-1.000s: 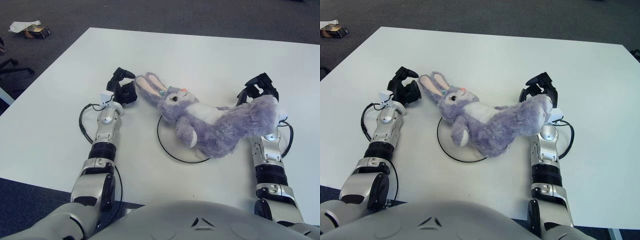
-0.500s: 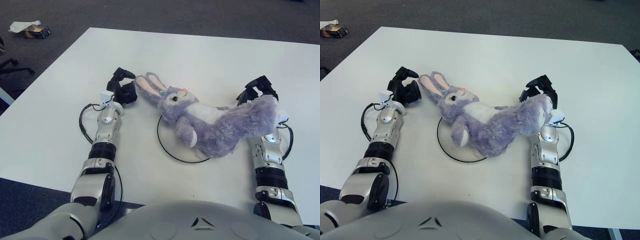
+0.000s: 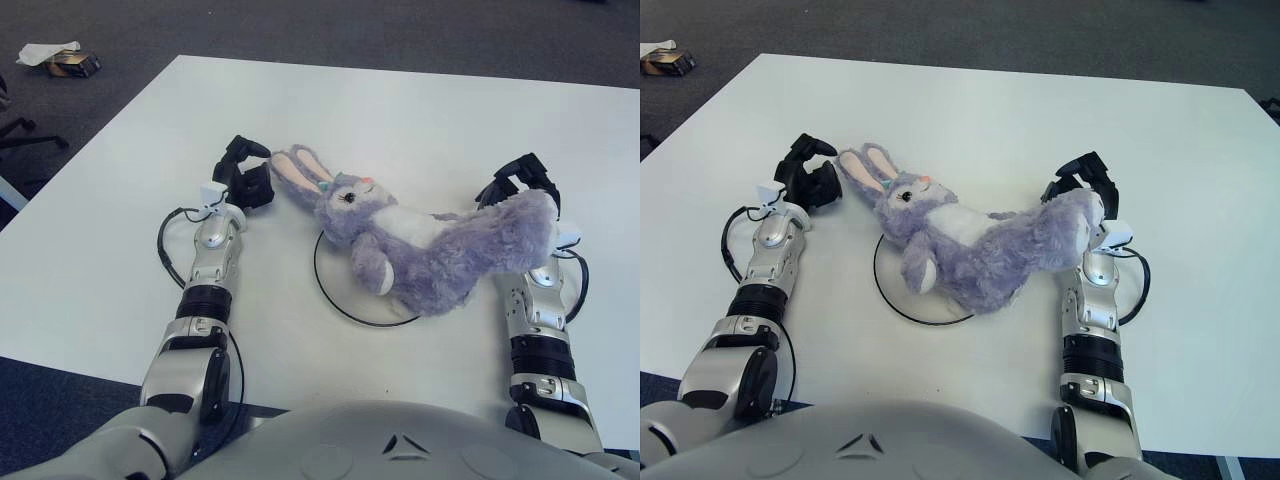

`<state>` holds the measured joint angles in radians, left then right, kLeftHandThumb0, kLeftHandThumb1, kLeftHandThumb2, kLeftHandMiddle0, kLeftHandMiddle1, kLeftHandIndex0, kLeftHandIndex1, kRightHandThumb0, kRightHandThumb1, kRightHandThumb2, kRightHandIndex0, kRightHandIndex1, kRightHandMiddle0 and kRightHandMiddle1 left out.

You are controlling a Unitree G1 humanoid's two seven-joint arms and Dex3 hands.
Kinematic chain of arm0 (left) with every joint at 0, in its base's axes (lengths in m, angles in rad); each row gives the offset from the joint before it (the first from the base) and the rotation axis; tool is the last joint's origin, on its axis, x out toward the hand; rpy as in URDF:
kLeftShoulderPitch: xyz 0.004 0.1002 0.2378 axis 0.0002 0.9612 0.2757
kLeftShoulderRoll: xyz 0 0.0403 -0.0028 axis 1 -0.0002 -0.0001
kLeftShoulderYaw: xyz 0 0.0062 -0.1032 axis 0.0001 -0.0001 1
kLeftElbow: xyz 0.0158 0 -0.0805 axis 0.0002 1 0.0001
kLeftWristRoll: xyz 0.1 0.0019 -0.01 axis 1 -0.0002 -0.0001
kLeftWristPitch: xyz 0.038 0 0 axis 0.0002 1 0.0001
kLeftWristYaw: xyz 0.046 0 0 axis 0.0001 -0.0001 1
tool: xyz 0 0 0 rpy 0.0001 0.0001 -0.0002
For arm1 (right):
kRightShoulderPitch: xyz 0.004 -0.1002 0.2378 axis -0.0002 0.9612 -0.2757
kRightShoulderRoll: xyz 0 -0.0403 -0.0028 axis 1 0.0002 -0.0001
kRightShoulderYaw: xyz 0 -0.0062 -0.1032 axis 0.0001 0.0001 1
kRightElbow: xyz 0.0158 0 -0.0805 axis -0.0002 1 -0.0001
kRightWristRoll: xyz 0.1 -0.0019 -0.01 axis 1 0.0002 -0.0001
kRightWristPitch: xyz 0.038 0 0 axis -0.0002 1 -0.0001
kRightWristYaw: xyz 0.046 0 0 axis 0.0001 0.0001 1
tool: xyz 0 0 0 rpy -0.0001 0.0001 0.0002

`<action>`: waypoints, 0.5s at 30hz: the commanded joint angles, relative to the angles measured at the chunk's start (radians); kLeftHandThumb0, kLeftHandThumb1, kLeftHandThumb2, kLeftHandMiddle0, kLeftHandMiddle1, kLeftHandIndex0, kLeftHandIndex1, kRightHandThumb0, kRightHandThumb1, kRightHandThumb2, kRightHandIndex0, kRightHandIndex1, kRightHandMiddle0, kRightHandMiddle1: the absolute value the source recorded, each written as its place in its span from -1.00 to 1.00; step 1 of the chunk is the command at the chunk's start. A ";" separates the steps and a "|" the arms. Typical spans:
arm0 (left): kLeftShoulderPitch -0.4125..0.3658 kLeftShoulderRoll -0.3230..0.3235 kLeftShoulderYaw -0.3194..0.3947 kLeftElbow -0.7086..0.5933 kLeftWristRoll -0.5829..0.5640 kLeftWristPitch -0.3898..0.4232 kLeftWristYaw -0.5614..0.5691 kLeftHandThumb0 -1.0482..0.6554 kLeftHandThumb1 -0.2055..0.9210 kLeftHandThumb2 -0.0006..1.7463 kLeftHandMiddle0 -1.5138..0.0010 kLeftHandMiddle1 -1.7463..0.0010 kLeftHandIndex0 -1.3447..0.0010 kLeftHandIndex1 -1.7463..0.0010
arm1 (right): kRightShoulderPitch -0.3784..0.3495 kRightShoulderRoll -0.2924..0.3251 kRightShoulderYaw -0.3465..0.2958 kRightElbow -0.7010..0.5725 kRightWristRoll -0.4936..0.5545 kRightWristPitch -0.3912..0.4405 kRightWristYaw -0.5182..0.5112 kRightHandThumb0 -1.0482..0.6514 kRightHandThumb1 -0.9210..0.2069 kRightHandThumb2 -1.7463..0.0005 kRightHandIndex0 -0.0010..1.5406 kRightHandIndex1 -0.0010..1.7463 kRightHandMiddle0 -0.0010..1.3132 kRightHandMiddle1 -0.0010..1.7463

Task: Put the doll into the plate.

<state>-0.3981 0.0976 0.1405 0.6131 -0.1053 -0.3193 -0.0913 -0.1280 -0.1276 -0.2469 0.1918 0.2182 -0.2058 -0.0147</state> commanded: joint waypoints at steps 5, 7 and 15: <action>0.071 -0.016 -0.010 0.037 0.013 0.015 0.006 -0.28 0.20 0.29 -0.54 -1.00 0.26 -1.00 | 0.100 0.052 0.000 -0.003 0.022 0.144 -0.019 0.22 0.45 -0.78 0.00 1.00 -0.12 0.93; 0.071 -0.017 -0.010 0.038 0.013 0.014 0.006 -0.28 0.20 0.29 -0.54 -1.00 0.27 -1.00 | 0.099 0.050 -0.003 -0.015 0.026 0.182 -0.024 0.22 0.46 -0.77 0.00 1.00 -0.09 0.90; 0.071 -0.019 -0.014 0.037 0.020 0.011 0.012 -0.28 0.20 0.29 -0.56 -1.00 0.27 -1.00 | 0.090 0.044 -0.017 -0.033 0.033 0.285 -0.028 0.22 0.49 -0.77 0.01 1.00 -0.03 0.84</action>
<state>-0.3948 0.0949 0.1383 0.6107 -0.1036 -0.3194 -0.0911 -0.1041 -0.1148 -0.2599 0.1175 0.2339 0.0057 -0.0340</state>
